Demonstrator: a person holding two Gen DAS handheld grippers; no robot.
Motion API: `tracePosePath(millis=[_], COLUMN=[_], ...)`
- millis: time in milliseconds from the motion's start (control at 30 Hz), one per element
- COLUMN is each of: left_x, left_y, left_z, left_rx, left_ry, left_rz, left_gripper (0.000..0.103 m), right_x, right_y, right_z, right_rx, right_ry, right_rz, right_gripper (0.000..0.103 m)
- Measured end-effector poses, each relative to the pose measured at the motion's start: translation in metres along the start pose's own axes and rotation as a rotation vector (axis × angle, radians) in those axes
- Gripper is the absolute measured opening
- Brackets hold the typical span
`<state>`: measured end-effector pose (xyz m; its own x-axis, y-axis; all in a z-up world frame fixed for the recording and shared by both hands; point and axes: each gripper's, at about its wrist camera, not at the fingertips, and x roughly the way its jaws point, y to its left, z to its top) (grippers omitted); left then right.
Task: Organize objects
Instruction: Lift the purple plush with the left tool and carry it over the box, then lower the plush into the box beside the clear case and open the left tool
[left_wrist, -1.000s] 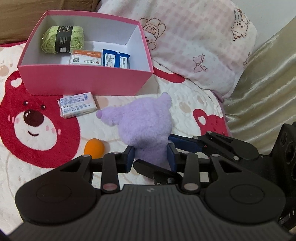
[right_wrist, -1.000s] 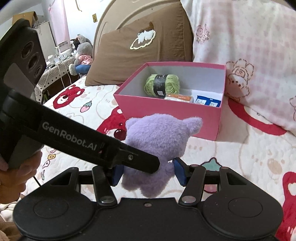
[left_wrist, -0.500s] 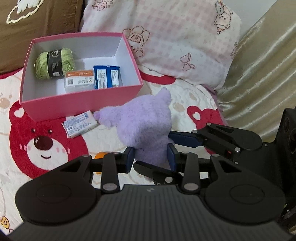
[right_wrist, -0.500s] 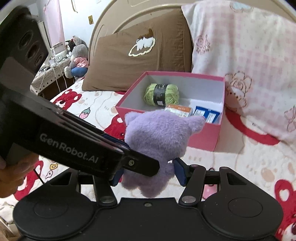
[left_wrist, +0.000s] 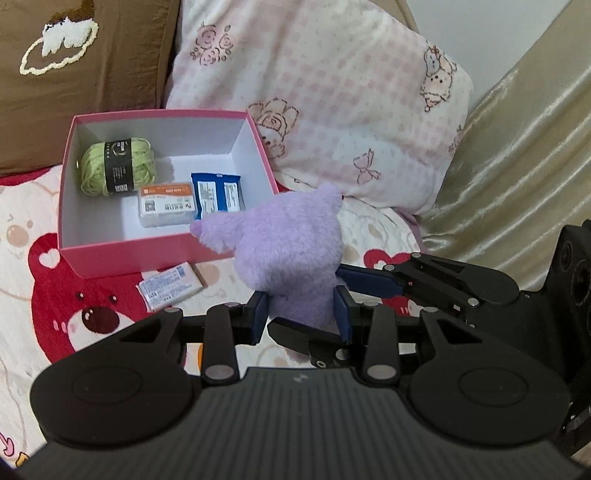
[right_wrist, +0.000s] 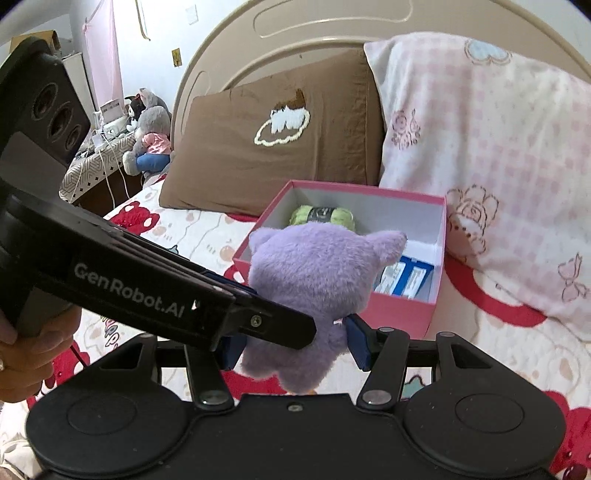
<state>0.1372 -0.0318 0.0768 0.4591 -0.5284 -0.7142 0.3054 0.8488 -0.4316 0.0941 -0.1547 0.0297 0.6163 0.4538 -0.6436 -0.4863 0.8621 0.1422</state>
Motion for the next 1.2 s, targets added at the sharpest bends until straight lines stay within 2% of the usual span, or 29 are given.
tracePosePath(millis=[300,467,667,933,1200], left_x=[-0.001,0.009,0.036,0.077,0.123], left_y=[0.008,0.015,0.022,0.057,0.093], left_z=[0.023,0.041,0.063,0.083,0.083], left_rx=[-0.019,-0.076,-0.094,-0.176,-0.238], left_ry=[-0.047,-0.062,-0.055,-0.066,-0.028], left_rz=[0.049,0.053,0.055,0.039,0.032], left_gripper=[0.036,0.036,0.037,0.037,0.037], right_x=[0.014,0.025,0.046,0.088,0.140], right_y=[-0.008,-0.021,-0.044,-0.071,-0.085], right_z=[0.022,0.039,0.053,0.060,0.060], right_rx=[0.009,-0.004,0.038,0.131,0.154], right_ry=[-0.023,-0.035,0.001,-0.003,0.091], right_rz=[0.025,0.039,0.021,-0.012,-0.045], right_gripper=[0.061,0.060,0.060,0.060,0.060])
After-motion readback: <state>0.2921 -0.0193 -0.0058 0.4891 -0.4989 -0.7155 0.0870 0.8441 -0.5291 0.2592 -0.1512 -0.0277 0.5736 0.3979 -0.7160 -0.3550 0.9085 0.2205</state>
